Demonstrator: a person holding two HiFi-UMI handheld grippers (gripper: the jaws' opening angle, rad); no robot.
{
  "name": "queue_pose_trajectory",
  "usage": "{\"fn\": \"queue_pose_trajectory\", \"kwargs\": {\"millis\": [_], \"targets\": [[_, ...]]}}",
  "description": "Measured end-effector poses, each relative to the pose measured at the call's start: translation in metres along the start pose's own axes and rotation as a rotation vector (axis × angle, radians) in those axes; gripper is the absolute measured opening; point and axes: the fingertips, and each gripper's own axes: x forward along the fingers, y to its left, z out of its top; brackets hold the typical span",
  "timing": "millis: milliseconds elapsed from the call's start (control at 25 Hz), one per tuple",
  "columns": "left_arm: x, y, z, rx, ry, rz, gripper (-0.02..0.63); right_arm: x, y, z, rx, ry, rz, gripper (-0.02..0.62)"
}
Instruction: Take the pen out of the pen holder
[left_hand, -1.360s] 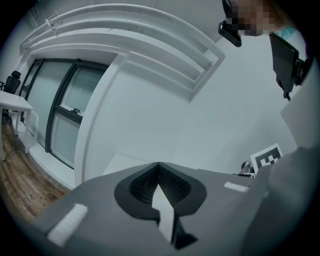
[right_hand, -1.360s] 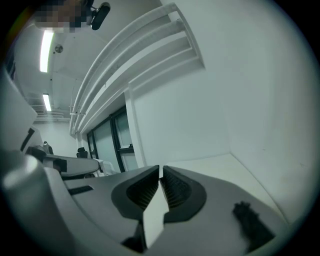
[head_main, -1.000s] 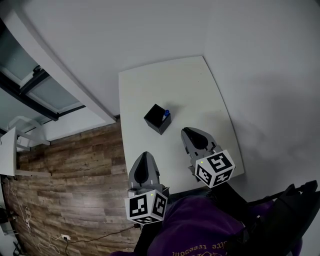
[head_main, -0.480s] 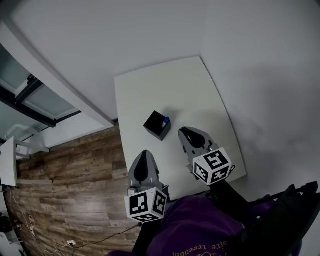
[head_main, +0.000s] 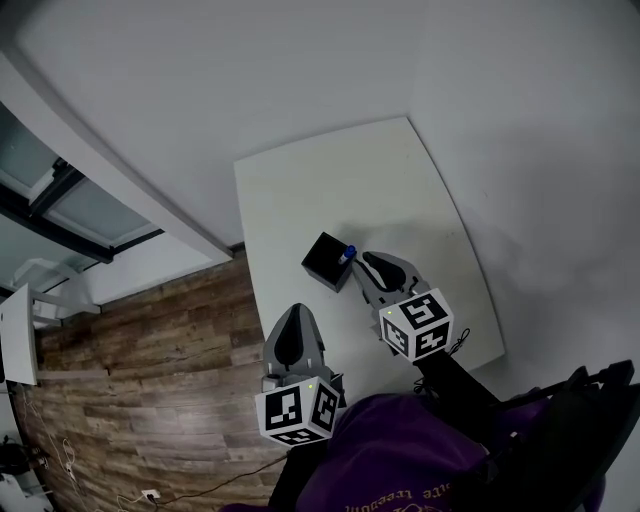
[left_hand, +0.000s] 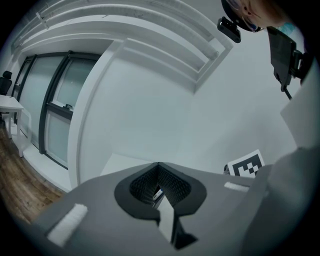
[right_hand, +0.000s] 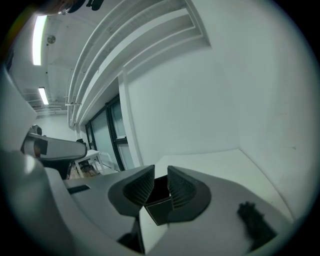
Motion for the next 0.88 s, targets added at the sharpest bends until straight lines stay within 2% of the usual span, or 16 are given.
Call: {"fn": "queue_pose_trajectory", "kwargs": {"millis": [880], "targets": [[0.004, 0.028, 0.0, -0.067, 0.04, 0.01, 0.008, 0.041, -0.009, -0.022, -0.064, 0.15, -0.058, 0.095]]}}
